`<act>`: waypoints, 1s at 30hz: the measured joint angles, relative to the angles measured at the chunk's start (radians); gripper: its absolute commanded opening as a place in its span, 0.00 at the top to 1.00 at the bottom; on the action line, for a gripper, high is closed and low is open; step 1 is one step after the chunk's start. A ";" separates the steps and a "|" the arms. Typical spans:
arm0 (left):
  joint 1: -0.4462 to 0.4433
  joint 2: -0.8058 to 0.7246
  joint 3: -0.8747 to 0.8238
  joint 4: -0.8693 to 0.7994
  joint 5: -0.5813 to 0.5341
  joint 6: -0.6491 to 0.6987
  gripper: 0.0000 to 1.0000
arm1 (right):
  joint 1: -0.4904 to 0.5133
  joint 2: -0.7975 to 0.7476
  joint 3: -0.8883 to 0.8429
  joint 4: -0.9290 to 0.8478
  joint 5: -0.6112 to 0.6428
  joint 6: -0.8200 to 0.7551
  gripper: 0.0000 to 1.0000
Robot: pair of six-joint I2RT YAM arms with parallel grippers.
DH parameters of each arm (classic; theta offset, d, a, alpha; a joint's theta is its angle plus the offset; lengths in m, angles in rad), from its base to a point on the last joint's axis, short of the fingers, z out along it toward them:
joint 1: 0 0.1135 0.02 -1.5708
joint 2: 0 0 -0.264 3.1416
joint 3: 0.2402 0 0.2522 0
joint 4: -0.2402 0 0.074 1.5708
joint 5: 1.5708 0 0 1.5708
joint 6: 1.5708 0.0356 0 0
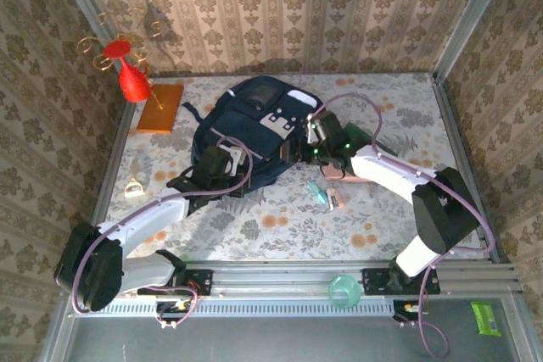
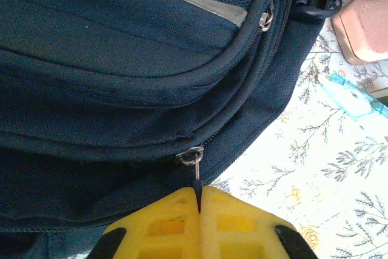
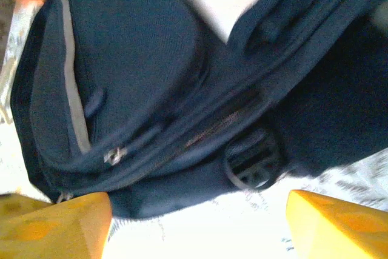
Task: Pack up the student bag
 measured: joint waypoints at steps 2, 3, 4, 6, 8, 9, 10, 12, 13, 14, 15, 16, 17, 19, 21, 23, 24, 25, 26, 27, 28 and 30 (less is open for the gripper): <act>-0.001 0.004 0.000 0.001 0.000 0.000 1.00 | 0.031 0.011 -0.056 0.054 -0.019 0.056 0.16; -0.002 0.005 0.000 0.002 -0.001 0.000 1.00 | 0.044 0.023 -0.077 0.087 -0.031 0.085 0.16; -0.002 0.005 0.000 0.003 -0.001 0.000 1.00 | 0.054 0.038 -0.095 0.123 -0.042 0.114 0.15; -0.005 0.005 0.000 0.006 -0.002 0.000 1.00 | 0.068 0.080 -0.116 0.203 -0.065 0.172 0.15; -0.006 0.005 0.000 0.008 -0.002 0.000 1.00 | 0.072 0.121 -0.119 0.269 -0.082 0.220 0.16; -0.006 0.005 0.000 0.008 -0.002 0.000 1.00 | 0.072 0.140 -0.119 0.304 -0.090 0.240 0.20; -0.006 0.005 0.000 0.008 -0.002 0.000 1.00 | 0.072 0.156 -0.119 0.332 -0.096 0.253 0.24; -0.006 0.005 0.000 0.008 -0.003 0.000 1.00 | 0.072 0.189 -0.117 0.385 -0.105 0.289 0.37; -0.006 0.005 0.000 0.008 -0.005 0.000 1.00 | 0.072 0.200 -0.116 0.399 -0.110 0.294 0.44; -0.006 0.005 0.000 0.008 -0.008 0.000 1.00 | 0.073 0.211 -0.116 0.415 -0.118 0.308 0.56; -0.006 0.004 0.000 0.008 -0.011 0.000 1.00 | 0.073 0.217 -0.116 0.429 -0.121 0.316 0.68; -0.006 0.003 0.000 0.007 -0.014 0.001 1.00 | 0.072 0.220 -0.116 0.436 -0.122 0.322 0.75; -0.006 0.001 0.000 0.003 -0.018 0.003 1.00 | 0.071 0.220 -0.116 0.444 -0.122 0.328 0.81; -0.006 -0.005 0.000 -0.008 -0.028 0.009 1.00 | 0.065 0.220 -0.117 0.449 -0.124 0.331 0.90; -0.005 -0.008 0.000 -0.018 -0.037 0.019 1.00 | 0.057 0.218 -0.118 0.446 -0.126 0.325 0.95; -0.002 -0.012 0.000 -0.027 -0.045 0.031 1.00 | 0.049 0.204 -0.124 0.430 -0.129 0.313 0.99; 0.002 -0.016 0.000 -0.032 -0.047 0.037 1.00 | 0.042 0.189 -0.129 0.416 -0.132 0.301 1.00; 0.005 -0.019 0.000 -0.037 -0.051 0.042 1.00 | 0.035 0.174 -0.133 0.398 -0.135 0.288 1.00; 0.010 -0.023 0.001 -0.042 -0.051 0.048 1.00 | 0.025 0.156 -0.134 0.374 -0.140 0.269 1.00; 0.017 -0.027 0.003 -0.049 -0.053 0.056 1.00 | 0.014 0.141 -0.134 0.353 -0.145 0.251 1.00; 0.021 -0.029 0.006 -0.053 -0.053 0.060 1.00 | 0.005 0.127 -0.134 0.333 -0.151 0.232 1.00; 0.030 -0.029 0.016 -0.064 -0.057 0.069 1.00 | -0.014 0.105 -0.133 0.288 -0.159 0.183 1.00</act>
